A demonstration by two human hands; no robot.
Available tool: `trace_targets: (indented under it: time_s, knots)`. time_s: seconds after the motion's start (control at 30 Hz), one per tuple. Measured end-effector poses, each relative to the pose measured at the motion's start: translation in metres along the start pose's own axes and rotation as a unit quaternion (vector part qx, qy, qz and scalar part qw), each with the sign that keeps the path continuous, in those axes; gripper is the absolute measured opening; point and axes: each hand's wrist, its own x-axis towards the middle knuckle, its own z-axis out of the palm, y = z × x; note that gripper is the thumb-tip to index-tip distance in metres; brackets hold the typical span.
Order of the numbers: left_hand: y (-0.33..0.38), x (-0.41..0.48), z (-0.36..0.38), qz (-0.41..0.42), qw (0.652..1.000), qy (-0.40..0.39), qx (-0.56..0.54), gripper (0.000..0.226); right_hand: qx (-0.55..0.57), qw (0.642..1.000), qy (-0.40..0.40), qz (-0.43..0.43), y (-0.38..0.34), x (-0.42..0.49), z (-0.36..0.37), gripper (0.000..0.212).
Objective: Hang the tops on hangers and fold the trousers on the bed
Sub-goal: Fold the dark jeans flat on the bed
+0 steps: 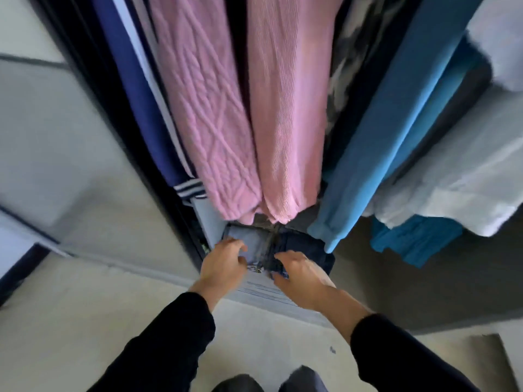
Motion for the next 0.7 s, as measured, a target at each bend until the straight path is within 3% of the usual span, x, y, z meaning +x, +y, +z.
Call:
trace_targets:
  time_s: [0.2, 0.37, 0.5, 0.7]
  knots:
    - [0.016, -0.026, -0.187, -0.020, 0.995, 0.094, -0.024, 0.020, -0.012, 0.997, 0.057, -0.058, -0.142, -0.029, -0.142, 0.032]
    - [0.007, -0.010, -0.295, -0.070, 0.985, 0.146, -0.068, 0.032, 0.013, 0.987, 0.133, -0.089, -0.236, -0.019, -0.219, 0.022]
    - [0.014, 0.004, -0.341, -0.062, 0.970, 0.171, -0.162, 0.035, 0.036, 0.970, 0.215, -0.112, -0.289, 0.001, -0.260, 0.039]
    - [0.020, 0.010, -0.354, -0.049, 0.946, 0.114, -0.300, 0.052, 0.088, 0.946, 0.290, -0.114, -0.335, 0.031, -0.309, 0.057]
